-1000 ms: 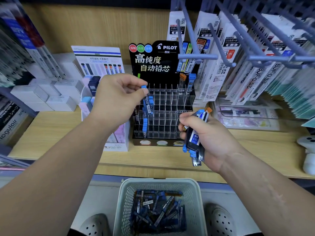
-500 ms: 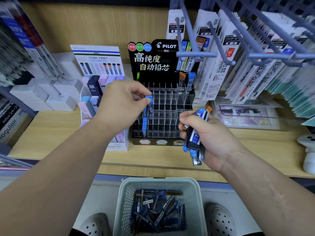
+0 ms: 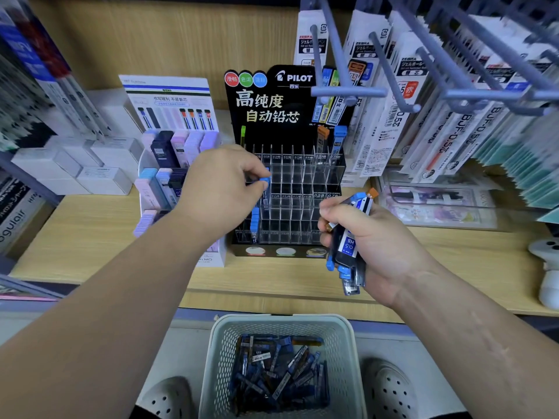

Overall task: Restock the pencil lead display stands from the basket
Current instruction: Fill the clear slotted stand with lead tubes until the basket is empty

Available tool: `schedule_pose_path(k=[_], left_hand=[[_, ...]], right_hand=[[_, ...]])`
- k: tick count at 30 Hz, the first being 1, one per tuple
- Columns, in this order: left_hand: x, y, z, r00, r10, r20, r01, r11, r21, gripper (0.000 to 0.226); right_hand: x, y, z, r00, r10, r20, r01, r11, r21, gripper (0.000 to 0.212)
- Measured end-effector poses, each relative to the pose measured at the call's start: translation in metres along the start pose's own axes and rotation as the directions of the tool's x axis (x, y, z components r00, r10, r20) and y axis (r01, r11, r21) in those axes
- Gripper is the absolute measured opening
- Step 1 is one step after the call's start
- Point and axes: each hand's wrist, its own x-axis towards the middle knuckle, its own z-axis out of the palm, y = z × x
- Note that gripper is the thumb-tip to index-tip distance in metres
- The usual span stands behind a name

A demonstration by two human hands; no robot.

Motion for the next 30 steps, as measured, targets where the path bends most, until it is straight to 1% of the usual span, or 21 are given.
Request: schedule_pose_path(k=[2,6,12,14,16,17,18,19,21,22,24,28,30], left_hand=[[-0.001,0.000,0.005,0.999,0.028,-0.016,-0.027,0.998,0.048,0.009],[-0.001,0.002,0.009,0.999,0.027,-0.025,-0.024,0.993,0.119,0.011],[0.000,0.002,0.007,1.000,-0.004,-0.003,0.005,0.987,0.160,0.014],[0.000,0.005,0.005,1.000,-0.014,-0.004,0.015,0.997,0.081,0.011],[-0.001,0.015,0.001,0.997,-0.060,0.042,0.066,0.989,-0.136,0.006],[-0.002,0.021,-0.001,0.990,-0.095,0.108,0.121,0.955,-0.270,0.006],[-0.004,0.028,-0.002,0.971,-0.128,0.204,0.199,0.902,-0.383,0.009],[-0.006,0.033,-0.003,0.940,-0.143,0.311,0.278,0.849,-0.450,0.012],[-0.012,0.038,-0.002,0.873,-0.102,0.477,0.363,0.788,-0.497,0.017],[-0.014,0.038,-0.001,0.853,-0.072,0.517,0.378,0.768,-0.517,0.019],[-0.017,0.036,0.002,0.845,-0.042,0.534,0.389,0.734,-0.557,0.021],[-0.016,0.035,0.001,0.865,-0.018,0.502,0.380,0.678,-0.630,0.017],[-0.016,0.035,0.001,0.873,-0.009,0.487,0.363,0.678,-0.639,0.013]], right_hand=[[0.000,0.000,0.000,1.000,0.001,0.009,-0.001,1.000,-0.003,0.010],[-0.001,-0.001,0.001,0.999,0.014,0.047,-0.014,1.000,0.004,0.012],[-0.001,-0.003,-0.001,0.992,0.035,0.123,-0.045,0.996,0.077,0.011],[-0.002,-0.003,-0.002,0.985,0.046,0.163,-0.067,0.990,0.122,0.011],[-0.003,-0.005,-0.002,0.976,0.049,0.212,-0.087,0.981,0.172,0.009],[-0.003,-0.005,-0.002,0.972,0.047,0.232,-0.094,0.976,0.197,0.009],[-0.004,-0.006,-0.002,0.969,0.044,0.243,-0.098,0.971,0.216,0.010],[-0.004,-0.007,-0.002,0.967,0.040,0.250,-0.099,0.969,0.228,0.009],[-0.005,-0.007,-0.001,0.964,0.029,0.266,-0.093,0.968,0.233,0.008],[-0.005,-0.007,-0.001,0.960,0.023,0.279,-0.091,0.968,0.233,0.008],[-0.005,-0.007,0.000,0.956,0.017,0.292,-0.090,0.966,0.240,0.008],[-0.006,-0.008,-0.001,0.960,0.016,0.278,-0.087,0.965,0.246,0.008],[-0.005,-0.008,-0.002,0.964,0.020,0.267,-0.084,0.969,0.231,0.008]])
